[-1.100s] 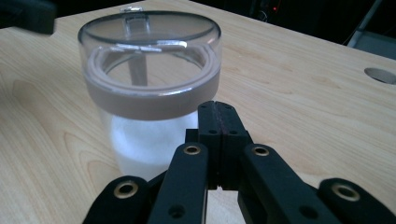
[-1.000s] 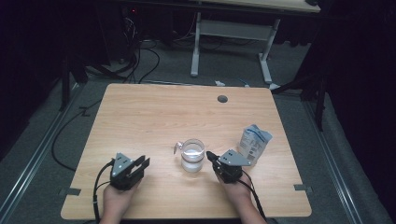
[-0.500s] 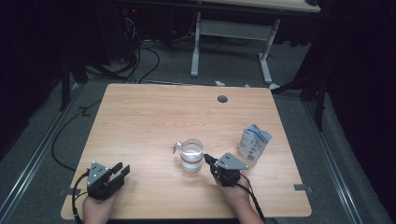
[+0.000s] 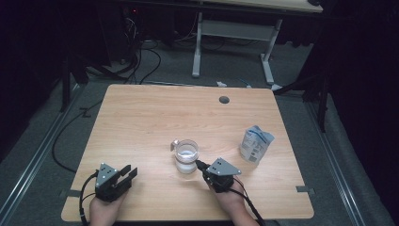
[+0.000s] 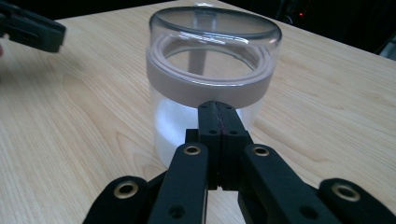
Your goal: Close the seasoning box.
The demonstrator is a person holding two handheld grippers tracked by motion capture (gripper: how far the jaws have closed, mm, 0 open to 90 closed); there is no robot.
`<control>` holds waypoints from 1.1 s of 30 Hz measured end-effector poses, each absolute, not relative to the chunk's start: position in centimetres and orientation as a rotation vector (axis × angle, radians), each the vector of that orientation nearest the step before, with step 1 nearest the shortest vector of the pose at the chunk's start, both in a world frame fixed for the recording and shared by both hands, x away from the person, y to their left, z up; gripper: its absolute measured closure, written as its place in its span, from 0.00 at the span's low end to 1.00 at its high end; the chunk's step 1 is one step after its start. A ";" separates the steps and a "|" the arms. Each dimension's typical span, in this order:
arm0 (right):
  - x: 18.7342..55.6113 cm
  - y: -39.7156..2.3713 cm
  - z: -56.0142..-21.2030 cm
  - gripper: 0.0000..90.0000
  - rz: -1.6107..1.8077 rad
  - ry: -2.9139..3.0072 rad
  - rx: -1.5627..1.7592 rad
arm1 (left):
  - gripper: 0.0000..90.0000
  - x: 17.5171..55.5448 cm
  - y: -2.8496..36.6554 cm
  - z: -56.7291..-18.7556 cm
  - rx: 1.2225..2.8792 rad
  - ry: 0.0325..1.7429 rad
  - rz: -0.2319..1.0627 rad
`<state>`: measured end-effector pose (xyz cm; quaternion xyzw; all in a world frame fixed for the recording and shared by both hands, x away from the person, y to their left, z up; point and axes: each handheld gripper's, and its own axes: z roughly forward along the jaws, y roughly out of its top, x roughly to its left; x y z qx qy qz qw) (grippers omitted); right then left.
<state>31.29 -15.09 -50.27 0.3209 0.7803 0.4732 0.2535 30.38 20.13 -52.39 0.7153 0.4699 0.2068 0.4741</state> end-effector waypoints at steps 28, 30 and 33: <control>31.3 -17.3 -50.3 1.00 1.291 2.103 0.926 | 1.00 31.6 8.0 -49.9 1.765 0.949 0.420; 31.3 -17.3 -50.3 1.00 1.291 2.100 0.930 | 1.00 31.8 8.1 -49.9 1.763 0.956 0.424; 31.4 -17.3 -50.3 1.00 1.285 2.100 0.927 | 1.00 32.2 8.2 -49.8 1.759 0.976 0.436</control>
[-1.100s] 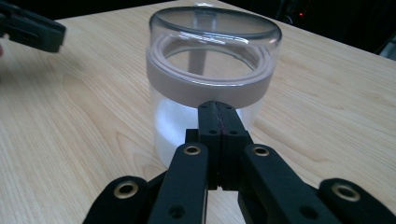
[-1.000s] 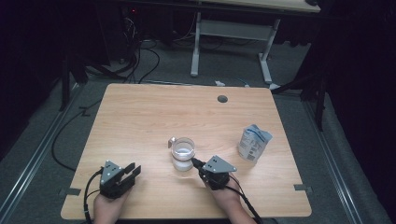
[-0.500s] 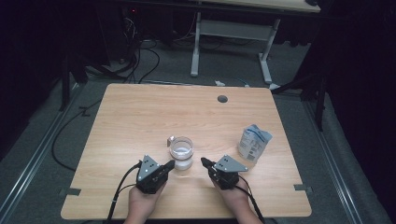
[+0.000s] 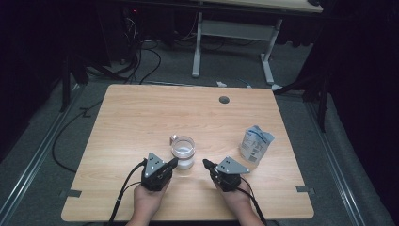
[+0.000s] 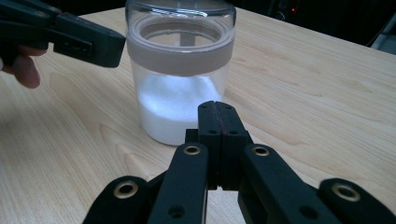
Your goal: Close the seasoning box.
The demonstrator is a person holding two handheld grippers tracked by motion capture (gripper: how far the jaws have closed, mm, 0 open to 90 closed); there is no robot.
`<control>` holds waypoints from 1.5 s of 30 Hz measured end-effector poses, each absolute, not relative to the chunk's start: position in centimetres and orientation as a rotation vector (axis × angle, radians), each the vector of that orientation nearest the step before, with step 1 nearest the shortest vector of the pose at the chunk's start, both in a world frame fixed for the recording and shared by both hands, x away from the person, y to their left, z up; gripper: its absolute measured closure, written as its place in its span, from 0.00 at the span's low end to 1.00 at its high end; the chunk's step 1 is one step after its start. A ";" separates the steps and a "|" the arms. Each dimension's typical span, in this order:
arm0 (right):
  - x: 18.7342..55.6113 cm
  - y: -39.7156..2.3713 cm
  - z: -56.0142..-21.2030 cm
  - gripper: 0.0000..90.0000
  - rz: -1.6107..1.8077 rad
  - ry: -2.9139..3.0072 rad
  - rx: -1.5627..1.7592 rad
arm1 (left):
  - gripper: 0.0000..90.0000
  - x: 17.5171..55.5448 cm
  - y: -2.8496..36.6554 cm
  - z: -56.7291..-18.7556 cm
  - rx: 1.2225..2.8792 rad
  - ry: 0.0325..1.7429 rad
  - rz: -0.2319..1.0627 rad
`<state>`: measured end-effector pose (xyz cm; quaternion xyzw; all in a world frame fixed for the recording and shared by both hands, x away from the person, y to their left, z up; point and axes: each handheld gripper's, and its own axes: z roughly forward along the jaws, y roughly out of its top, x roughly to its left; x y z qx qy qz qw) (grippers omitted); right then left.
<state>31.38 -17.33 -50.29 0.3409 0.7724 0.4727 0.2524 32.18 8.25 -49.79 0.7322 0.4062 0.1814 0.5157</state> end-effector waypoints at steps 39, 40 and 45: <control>31.7 -18.6 -50.7 1.00 1.277 2.084 0.990 | 1.00 37.6 8.3 -48.9 1.724 1.047 0.472; 31.7 -18.7 -50.6 1.00 1.272 2.083 0.990 | 1.00 37.7 8.3 -48.8 1.728 1.046 0.471; 31.6 -18.8 -50.5 1.00 1.275 2.077 0.990 | 1.00 38.0 8.2 -48.7 1.731 1.034 0.476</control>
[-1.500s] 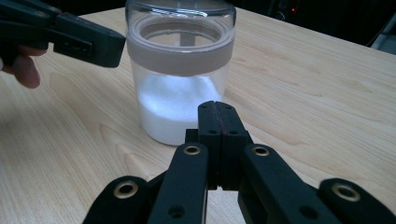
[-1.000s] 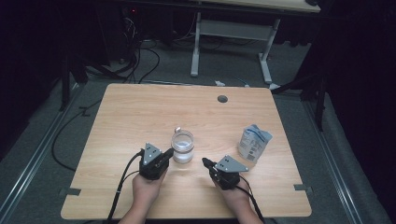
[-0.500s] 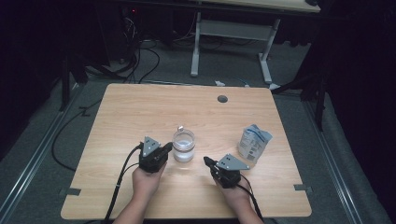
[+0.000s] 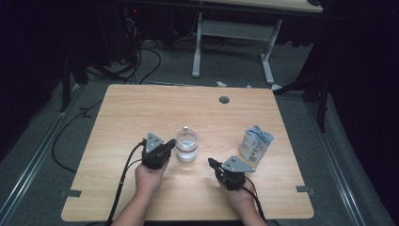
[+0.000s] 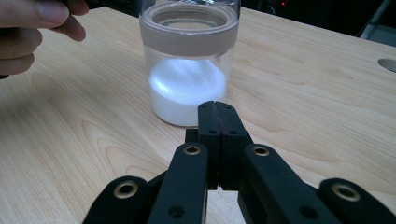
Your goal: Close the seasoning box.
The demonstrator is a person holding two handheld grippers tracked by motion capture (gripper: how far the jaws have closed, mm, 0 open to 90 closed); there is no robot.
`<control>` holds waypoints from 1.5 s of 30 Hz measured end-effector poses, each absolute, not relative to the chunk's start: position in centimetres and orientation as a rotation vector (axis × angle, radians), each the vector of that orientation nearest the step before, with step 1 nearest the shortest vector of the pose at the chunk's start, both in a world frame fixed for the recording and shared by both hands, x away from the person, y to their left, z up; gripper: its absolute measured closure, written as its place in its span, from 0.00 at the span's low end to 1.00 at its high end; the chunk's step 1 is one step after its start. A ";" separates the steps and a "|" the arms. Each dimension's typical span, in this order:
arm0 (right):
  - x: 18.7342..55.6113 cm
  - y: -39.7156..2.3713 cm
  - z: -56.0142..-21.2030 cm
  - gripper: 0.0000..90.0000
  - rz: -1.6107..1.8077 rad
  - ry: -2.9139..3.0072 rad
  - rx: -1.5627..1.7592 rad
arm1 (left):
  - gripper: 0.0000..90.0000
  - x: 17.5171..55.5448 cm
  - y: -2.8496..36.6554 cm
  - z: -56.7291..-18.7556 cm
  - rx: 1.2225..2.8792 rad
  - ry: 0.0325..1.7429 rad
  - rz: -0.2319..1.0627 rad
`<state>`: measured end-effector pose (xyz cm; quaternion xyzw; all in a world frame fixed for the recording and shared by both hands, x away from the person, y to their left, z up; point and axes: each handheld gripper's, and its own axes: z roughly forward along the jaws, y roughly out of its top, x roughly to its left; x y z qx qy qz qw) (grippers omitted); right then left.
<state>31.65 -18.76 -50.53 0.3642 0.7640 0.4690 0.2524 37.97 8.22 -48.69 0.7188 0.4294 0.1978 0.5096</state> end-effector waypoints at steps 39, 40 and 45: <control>31.7 -21.5 -51.0 0.97 1.214 2.016 1.077 | 0.51 30.1 20.3 -52.2 1.856 1.069 0.582; 31.7 -21.6 -51.0 0.97 1.212 2.014 1.083 | 0.51 30.0 20.6 -52.0 1.832 1.072 0.590; 31.9 -21.8 -51.2 0.96 1.196 2.004 1.099 | 0.50 30.4 20.7 -52.1 1.834 1.082 0.578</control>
